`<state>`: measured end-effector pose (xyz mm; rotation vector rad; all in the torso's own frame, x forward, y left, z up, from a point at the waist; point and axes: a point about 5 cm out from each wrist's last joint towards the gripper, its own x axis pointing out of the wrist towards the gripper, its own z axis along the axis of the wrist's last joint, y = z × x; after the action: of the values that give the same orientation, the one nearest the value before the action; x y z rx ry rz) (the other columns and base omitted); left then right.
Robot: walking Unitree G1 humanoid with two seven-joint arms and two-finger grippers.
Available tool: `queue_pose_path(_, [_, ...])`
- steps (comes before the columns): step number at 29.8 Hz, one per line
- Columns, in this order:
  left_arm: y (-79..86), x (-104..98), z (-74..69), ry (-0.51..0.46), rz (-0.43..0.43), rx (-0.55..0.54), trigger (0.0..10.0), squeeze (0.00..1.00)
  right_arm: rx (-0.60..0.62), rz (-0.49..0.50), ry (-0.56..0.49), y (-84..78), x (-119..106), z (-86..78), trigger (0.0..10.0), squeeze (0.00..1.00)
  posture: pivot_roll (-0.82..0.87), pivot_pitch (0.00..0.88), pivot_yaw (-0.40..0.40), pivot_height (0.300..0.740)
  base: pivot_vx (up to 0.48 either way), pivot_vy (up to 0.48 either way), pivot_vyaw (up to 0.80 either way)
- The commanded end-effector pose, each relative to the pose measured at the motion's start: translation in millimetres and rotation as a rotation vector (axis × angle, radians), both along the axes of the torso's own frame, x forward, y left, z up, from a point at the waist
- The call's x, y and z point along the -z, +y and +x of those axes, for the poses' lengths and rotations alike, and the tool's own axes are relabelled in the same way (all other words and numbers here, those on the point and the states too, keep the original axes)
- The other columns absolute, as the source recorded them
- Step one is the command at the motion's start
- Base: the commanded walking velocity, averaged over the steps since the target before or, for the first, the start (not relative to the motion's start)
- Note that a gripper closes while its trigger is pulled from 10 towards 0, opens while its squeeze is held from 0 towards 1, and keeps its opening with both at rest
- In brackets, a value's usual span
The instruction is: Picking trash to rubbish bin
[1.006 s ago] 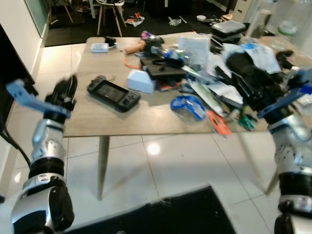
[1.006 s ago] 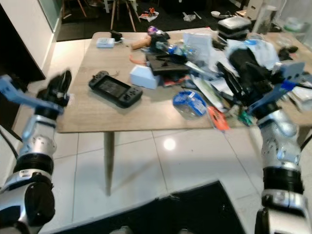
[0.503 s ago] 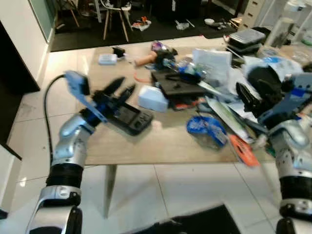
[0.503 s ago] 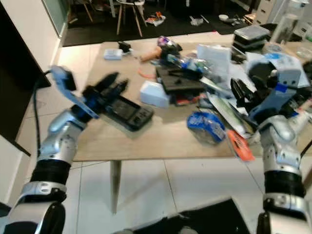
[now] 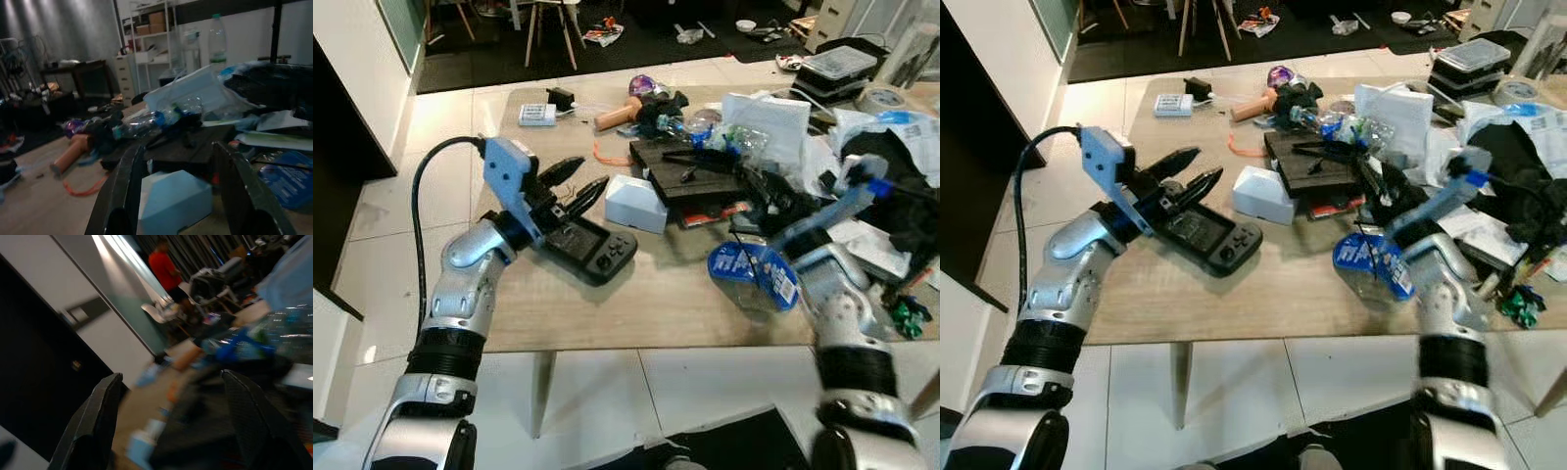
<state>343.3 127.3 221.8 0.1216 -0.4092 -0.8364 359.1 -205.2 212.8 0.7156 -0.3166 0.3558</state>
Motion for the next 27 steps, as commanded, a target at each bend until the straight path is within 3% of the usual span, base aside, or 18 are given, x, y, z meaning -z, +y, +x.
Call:
queue_pose_path(1, [-2.2,0,-1.4,-0.017,0.019,-0.008,10.0,0.00,0.010,0.060,0.041,-1.0,7,1.0,10.0,1.00,-0.06,0.097,0.038,0.740,0.000,0.000,0.00])
queue_pose_path(10, [-7.0,8,-3.7,-0.008,0.045,-0.036,10.0,0.00,0.096,0.220,0.179,-0.3,21,9.5,10.0,1.00,-0.04,0.106,0.032,0.740,0.000,0.000,0.00])
queue_pose_path(11, [-7.6,8,-3.9,-0.009,0.045,-0.041,10.0,0.00,0.109,0.251,0.206,-3.0,24,10.8,10.0,0.93,-0.04,0.110,0.030,0.740,0.000,0.000,0.00])
queue_pose_path(12, [-7.6,8,-3.9,-0.009,0.045,-0.041,10.0,0.00,0.109,0.251,0.206,-3.0,24,10.8,10.0,0.93,-0.04,0.110,0.030,0.740,0.000,0.000,0.00])
queue_pose_path(13, [-7.9,8,-3.9,-0.008,0.048,-0.055,10.0,0.00,0.128,0.290,0.242,-7.2,26,13.5,10.0,0.00,-0.04,0.110,0.030,0.740,0.000,0.000,0.00])
queue_pose_path(17, [-6.8,9,-3.1,-0.006,0.055,-0.075,10.0,0.00,0.136,0.308,0.296,-8.9,30,17.7,10.0,0.00,-0.03,0.115,0.035,0.740,0.000,0.000,0.00])
queue_pose_path(27, [-3.5,10,-0.3,-0.009,0.082,-0.123,10.0,0.00,0.066,0.308,0.453,5.0,47,28.2,10.0,0.00,-0.03,0.123,0.038,0.740,0.000,0.000,0.00])
